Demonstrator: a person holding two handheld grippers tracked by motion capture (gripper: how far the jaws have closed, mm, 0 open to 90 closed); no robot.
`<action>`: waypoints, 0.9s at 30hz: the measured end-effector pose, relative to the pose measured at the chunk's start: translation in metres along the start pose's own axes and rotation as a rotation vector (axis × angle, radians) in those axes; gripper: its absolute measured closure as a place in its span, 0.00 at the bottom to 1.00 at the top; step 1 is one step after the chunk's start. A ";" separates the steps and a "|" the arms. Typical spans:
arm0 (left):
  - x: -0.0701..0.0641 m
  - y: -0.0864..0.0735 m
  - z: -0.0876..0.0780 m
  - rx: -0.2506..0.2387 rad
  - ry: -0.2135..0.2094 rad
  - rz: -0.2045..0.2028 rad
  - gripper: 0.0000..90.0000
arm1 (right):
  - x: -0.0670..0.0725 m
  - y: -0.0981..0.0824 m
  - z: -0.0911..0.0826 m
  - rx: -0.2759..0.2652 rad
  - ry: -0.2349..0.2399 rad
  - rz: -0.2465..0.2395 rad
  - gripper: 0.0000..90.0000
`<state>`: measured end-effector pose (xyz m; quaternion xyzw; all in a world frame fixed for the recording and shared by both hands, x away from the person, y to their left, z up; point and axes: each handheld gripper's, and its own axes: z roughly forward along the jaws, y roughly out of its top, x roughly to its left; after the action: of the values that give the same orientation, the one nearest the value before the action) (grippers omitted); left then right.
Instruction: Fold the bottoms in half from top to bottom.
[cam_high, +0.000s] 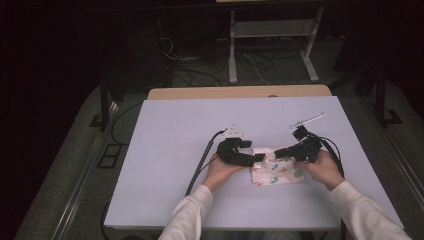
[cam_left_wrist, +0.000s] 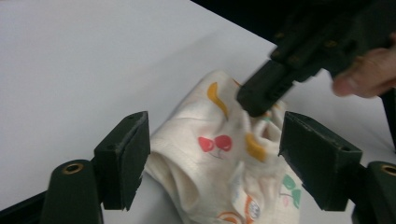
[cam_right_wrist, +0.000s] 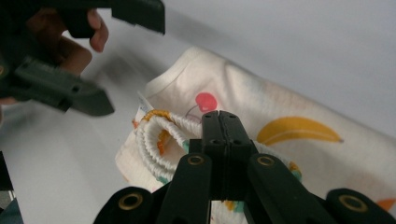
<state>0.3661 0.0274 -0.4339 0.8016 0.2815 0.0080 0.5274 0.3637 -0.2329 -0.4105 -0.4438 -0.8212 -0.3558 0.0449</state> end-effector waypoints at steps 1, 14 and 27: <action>0.001 0.000 0.000 0.001 0.006 -0.004 0.25 | 0.001 -0.002 -0.001 -0.003 0.002 0.001 0.98; 0.002 -0.001 0.003 -0.013 0.020 -0.035 0.22 | 0.020 -0.039 -0.001 0.006 0.007 -0.011 0.98; 0.002 -0.001 0.006 -0.017 0.028 -0.045 0.19 | 0.025 -0.061 0.005 -0.006 -0.023 0.000 0.98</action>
<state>0.3695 0.0238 -0.4377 0.7903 0.3067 0.0097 0.5303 0.3032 -0.2338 -0.4379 -0.4478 -0.8206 -0.3534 0.0341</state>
